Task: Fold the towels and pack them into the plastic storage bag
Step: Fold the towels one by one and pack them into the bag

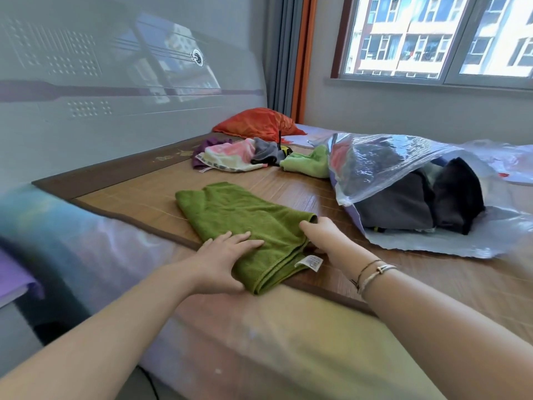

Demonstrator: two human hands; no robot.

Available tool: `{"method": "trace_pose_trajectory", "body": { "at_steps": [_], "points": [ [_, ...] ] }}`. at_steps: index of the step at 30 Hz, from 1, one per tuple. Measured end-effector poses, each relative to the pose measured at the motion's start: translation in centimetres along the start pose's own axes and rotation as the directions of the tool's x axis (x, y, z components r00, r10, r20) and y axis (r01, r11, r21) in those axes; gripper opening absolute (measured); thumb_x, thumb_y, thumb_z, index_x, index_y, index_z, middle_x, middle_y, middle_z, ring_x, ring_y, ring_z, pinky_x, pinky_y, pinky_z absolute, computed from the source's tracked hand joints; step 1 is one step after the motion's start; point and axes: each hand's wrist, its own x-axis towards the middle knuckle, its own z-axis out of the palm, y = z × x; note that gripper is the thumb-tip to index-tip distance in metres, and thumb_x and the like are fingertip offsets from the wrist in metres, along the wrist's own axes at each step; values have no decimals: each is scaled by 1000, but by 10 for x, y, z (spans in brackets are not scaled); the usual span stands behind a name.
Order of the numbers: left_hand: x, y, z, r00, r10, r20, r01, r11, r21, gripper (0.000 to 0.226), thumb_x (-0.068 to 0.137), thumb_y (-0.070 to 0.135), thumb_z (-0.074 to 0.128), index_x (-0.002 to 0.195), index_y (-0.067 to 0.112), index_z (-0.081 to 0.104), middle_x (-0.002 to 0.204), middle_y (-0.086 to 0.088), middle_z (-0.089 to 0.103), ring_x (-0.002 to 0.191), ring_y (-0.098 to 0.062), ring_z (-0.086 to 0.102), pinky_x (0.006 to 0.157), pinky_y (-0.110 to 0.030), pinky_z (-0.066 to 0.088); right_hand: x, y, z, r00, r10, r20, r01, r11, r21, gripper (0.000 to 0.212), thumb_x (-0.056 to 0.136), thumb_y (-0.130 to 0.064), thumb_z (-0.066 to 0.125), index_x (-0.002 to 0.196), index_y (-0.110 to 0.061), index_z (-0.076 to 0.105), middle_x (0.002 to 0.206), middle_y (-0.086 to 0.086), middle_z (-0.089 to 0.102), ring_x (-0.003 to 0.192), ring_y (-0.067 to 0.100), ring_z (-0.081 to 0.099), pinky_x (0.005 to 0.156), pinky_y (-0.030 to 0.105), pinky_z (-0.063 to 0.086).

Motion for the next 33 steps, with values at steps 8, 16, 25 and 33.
{"method": "trace_pose_trajectory", "body": {
  "at_steps": [8,16,25,33],
  "points": [
    [-16,4,-7,996,-81,-37,56,894,-445,91,60,37,58,139,58,17,158,19,7,148,-14,-2,118,-52,11,-38,-42,-6,937,-51,345,-219,684,696,25,99,-10,37,116,-2,53,87,19,66,60,31,69,46,31,56],
    [-15,46,-14,919,-241,-311,86,894,-439,97,86,15,63,152,28,-6,161,-1,2,147,-15,11,116,-32,20,-60,-55,-6,889,-149,434,-247,640,727,20,88,-1,39,100,0,55,82,21,68,62,33,70,54,33,60],
    [-41,65,11,953,-271,-138,276,961,20,68,91,5,41,151,31,21,161,5,-7,148,-29,6,114,-43,29,-61,13,-9,984,-178,26,168,858,-486,41,84,-29,60,115,-6,46,108,10,55,93,25,57,68,29,46],
    [-61,39,14,989,-147,-21,149,971,189,106,72,41,71,151,39,0,160,13,-5,147,-20,6,115,-39,27,-89,20,4,693,-545,472,713,421,-561,52,77,-34,59,127,-25,46,123,-3,54,119,17,48,112,40,20]
  ]
}}
